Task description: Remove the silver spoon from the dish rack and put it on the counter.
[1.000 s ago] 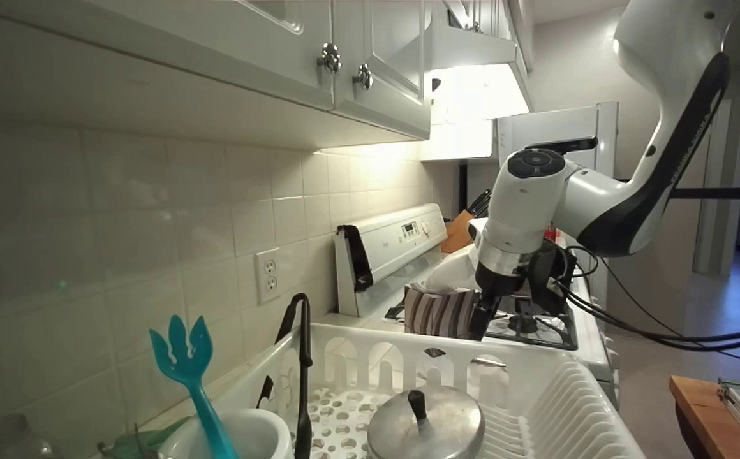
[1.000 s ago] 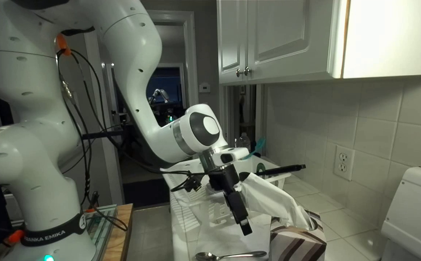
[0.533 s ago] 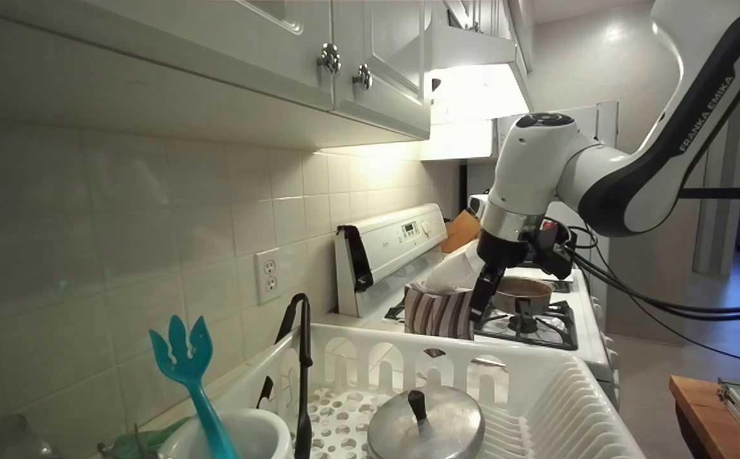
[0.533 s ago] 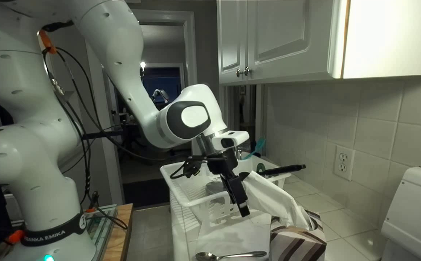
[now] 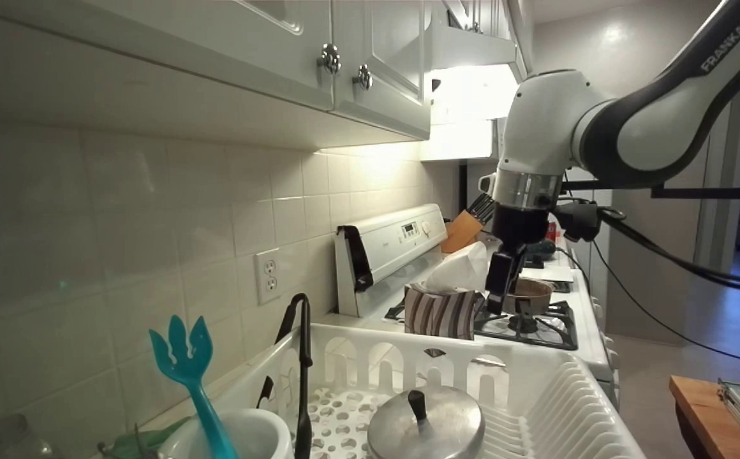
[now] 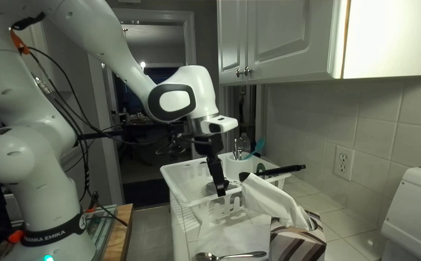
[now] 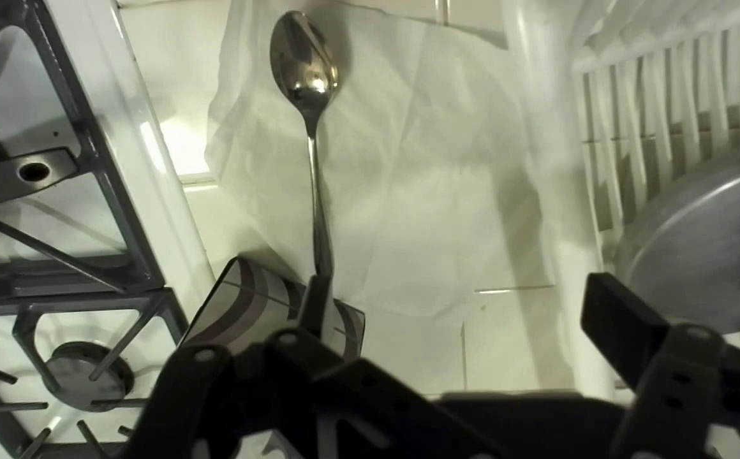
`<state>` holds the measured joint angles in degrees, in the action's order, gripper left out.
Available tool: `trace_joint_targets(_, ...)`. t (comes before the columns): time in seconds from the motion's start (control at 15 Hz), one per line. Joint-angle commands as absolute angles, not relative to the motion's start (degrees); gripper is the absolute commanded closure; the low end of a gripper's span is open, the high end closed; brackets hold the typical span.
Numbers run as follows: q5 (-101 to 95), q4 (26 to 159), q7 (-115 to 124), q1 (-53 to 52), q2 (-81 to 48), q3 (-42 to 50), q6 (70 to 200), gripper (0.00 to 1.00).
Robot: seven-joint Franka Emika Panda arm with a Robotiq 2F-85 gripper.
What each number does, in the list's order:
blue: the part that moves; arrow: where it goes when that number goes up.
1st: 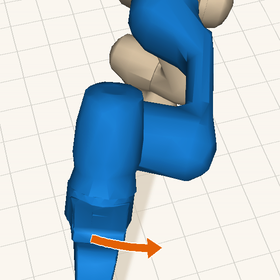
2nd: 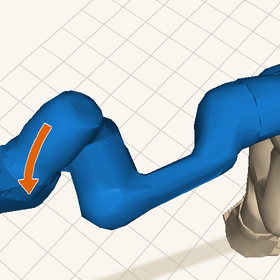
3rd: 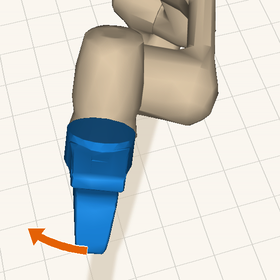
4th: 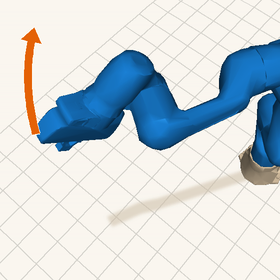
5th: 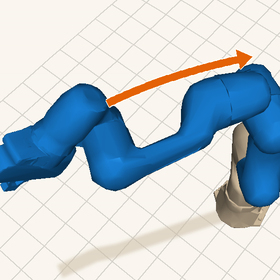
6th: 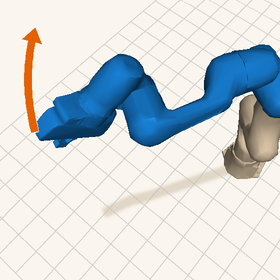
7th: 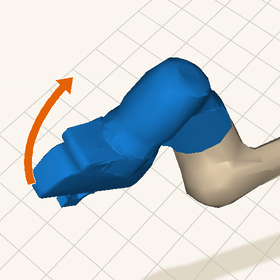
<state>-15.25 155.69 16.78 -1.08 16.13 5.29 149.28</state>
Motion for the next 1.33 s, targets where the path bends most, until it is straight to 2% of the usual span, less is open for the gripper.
trace_joint_targets(0.0,-11.1,154.7,14.6,0.9,25.0,1.5,139.5,0.0)
trace_joint_targets(0.4,-11.8,152.1,14.0,1.6,30.9,-1.7,132.9,0.0)
trace_joint_targets(1.27,-12.4,151.5,14.5,2.1,30.7,-2.6,134.1,0.0)
